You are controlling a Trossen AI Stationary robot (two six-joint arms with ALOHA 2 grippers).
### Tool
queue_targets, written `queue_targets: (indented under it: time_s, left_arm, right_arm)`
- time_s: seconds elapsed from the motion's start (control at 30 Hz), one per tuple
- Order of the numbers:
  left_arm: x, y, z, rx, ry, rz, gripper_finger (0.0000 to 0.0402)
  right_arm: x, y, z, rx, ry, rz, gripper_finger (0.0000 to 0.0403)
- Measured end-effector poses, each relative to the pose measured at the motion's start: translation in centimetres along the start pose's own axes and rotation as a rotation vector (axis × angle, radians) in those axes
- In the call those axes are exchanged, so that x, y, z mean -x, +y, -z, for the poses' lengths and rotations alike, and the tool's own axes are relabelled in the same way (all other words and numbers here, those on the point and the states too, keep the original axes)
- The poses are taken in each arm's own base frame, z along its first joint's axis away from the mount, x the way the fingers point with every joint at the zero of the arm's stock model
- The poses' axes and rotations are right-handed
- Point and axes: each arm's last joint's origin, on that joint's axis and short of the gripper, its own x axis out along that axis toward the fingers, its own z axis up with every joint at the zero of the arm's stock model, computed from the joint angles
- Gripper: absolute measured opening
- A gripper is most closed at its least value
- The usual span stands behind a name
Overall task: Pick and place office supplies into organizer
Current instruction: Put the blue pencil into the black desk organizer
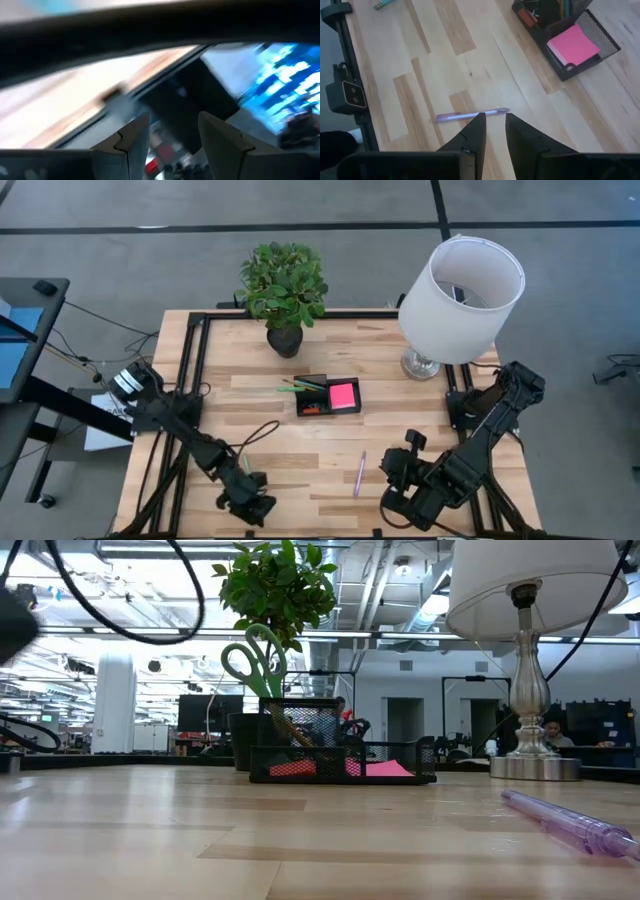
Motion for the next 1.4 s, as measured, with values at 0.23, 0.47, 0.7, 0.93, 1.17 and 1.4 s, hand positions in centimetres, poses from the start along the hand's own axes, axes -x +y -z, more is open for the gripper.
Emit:
queue_targets:
  time_s: [0.23, 0.47, 0.7, 0.93, 1.17, 1.4]
  left_arm:
    - [-0.5, -1.4, -1.6, -0.110, -0.033, 0.106, 0.0160]
    - [-0.8, -2.5, -0.9, -0.445, -0.056, 0.098, 0.0160]
    - [-1.2, -1.8, 0.5, -0.684, -0.039, -0.134, 0.0116]
    - [-1.1, -2.1, 1.0, -0.745, -0.158, -0.226, 0.0042]
    - [-1.2, -1.7, 1.0, -0.762, -0.153, -0.265, 0.0004]
    - [-0.8, -0.3, 0.9, -0.746, -0.127, -0.411, 0.0000]
  right_arm:
    - [0.0, 0.0, 0.0, 0.000, -0.001, -0.003, 0.0068]
    - [0.1, 0.1, 0.2, -0.006, 0.000, -0.004, 0.0068]
    - [0.1, 0.0, 0.2, -0.003, 0.003, 0.002, 0.0068]
    - [-0.1, -0.1, -0.1, -0.013, 0.004, 0.007, 0.0068]
    - [-0.1, -0.1, -0.1, -0.013, 0.004, 0.008, 0.0068]
    - [-0.1, -0.1, -0.1, -0.013, 0.004, 0.008, 0.0068]
